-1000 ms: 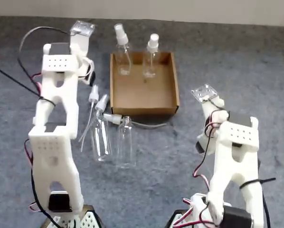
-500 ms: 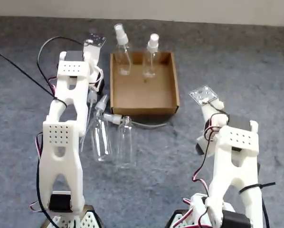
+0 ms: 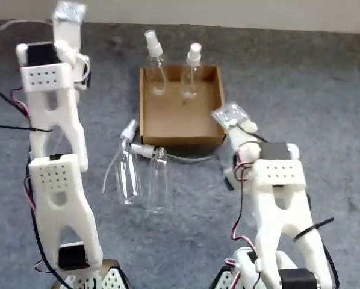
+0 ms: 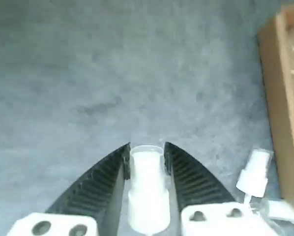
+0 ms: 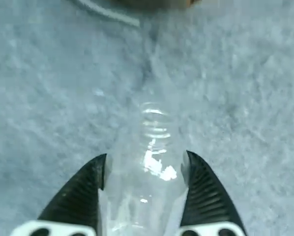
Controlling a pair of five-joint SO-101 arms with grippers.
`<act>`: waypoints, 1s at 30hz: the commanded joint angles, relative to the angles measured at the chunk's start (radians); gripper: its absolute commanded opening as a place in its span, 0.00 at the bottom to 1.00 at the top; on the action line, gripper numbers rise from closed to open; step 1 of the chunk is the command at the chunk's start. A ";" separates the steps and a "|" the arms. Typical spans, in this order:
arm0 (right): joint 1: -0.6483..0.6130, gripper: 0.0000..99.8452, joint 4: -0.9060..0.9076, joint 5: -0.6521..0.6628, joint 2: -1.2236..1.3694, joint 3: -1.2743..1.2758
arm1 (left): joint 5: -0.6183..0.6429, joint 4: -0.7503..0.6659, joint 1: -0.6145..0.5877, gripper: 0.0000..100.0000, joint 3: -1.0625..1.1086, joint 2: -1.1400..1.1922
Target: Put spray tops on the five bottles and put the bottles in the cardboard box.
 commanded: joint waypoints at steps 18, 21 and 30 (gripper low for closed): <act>-0.604 0.00 -0.427 -0.296 -0.456 0.211 | 0.212 -0.239 0.147 0.00 1.168 -1.500; -0.671 0.00 -0.486 -0.292 -0.559 0.308 | 0.330 -0.377 0.203 0.00 1.305 -1.623; -0.765 0.00 -0.512 -0.298 -0.700 0.458 | 0.660 -0.736 0.340 0.00 1.728 -1.946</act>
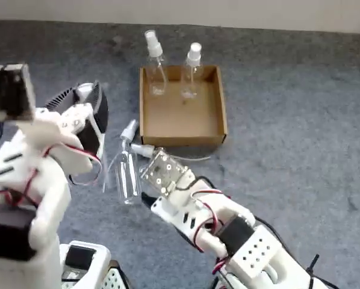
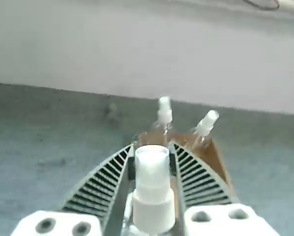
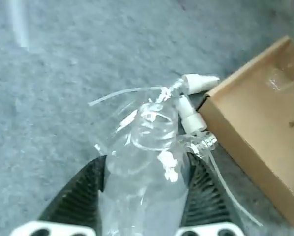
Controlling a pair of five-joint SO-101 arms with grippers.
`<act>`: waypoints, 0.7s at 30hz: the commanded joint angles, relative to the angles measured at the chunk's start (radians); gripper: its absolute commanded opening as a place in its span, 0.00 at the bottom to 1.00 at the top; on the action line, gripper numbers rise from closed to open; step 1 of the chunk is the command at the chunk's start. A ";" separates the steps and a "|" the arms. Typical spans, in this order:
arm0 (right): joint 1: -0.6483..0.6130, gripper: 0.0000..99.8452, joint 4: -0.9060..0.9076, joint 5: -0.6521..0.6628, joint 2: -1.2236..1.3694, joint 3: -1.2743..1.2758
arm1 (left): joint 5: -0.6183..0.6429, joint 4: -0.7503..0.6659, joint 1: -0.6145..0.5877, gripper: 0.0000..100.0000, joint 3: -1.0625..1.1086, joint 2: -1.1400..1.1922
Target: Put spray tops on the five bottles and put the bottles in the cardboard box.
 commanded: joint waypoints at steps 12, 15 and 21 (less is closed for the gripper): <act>-0.099 0.00 -0.025 -0.012 -0.067 0.022 | 0.161 -0.405 0.024 0.00 0.489 -0.374; -0.097 0.00 -0.025 -0.012 -0.067 0.022 | 0.158 -0.405 0.024 0.00 0.518 -0.380; -0.065 0.00 -0.025 -0.014 -0.062 0.021 | 0.157 -0.404 0.024 0.00 0.496 -0.383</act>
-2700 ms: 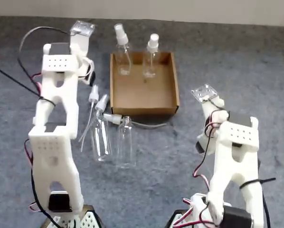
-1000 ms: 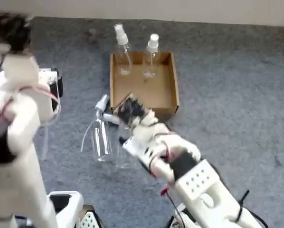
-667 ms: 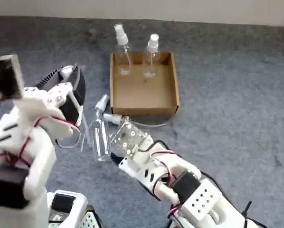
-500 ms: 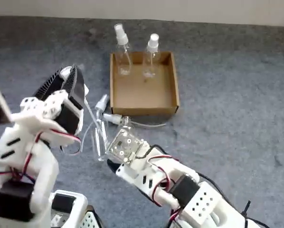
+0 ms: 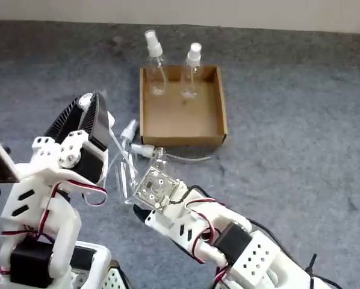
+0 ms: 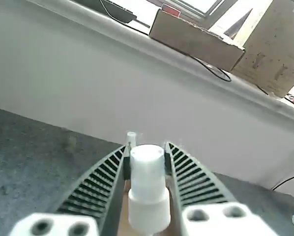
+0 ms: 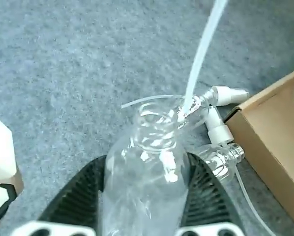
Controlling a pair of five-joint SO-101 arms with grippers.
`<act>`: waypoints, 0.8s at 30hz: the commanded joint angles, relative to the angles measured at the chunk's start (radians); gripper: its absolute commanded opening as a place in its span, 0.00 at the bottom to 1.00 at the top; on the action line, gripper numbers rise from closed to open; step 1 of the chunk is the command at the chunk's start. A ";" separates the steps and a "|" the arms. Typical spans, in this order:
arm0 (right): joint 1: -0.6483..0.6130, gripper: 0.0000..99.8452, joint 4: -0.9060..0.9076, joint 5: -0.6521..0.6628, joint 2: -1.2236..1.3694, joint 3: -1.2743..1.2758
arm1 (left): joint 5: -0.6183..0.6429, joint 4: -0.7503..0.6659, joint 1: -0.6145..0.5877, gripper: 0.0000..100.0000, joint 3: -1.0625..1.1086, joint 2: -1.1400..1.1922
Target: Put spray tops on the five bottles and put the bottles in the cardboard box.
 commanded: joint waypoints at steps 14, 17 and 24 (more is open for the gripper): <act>0.064 0.00 -0.024 -0.009 -0.022 -0.010 | 0.006 0.074 0.048 0.00 -0.139 0.002; 0.064 0.00 -0.024 -0.009 -0.024 -0.010 | 0.002 0.071 0.125 0.00 -0.102 0.007; 0.064 0.00 -0.024 -0.009 -0.027 -0.010 | -0.017 0.014 0.139 0.00 0.058 0.002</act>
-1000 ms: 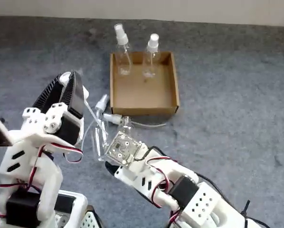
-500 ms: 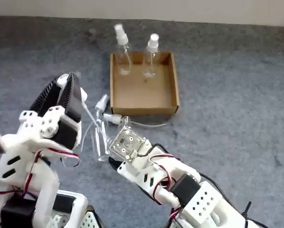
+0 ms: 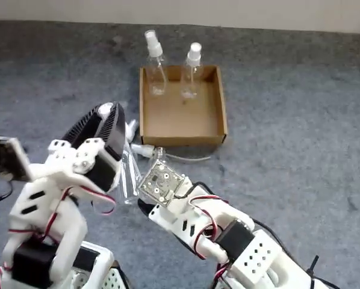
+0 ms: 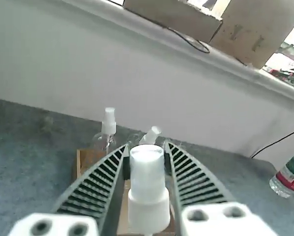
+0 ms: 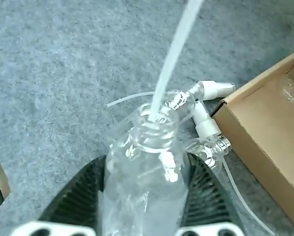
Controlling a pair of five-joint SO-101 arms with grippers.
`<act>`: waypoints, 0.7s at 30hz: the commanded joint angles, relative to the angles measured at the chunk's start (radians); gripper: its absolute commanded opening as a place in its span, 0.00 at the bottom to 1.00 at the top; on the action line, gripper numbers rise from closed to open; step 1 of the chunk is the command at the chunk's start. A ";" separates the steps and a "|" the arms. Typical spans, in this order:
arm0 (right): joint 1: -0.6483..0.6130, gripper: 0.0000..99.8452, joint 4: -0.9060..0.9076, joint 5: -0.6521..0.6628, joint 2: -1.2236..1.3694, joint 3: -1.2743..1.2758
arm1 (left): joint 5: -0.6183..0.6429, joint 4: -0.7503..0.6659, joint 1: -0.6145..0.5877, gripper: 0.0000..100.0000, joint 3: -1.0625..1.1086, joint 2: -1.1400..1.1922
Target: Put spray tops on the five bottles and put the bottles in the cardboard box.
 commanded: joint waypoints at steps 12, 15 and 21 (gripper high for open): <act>0.012 0.00 -0.022 -0.009 -0.027 -0.008 | -0.035 0.008 -0.061 0.00 0.056 -0.021; 0.016 0.00 -0.022 -0.009 -0.027 -0.008 | -0.038 0.075 -0.030 0.00 0.105 -0.084; 0.019 0.00 -0.018 -0.003 -0.031 -0.008 | -0.152 0.028 0.039 0.00 0.329 -0.265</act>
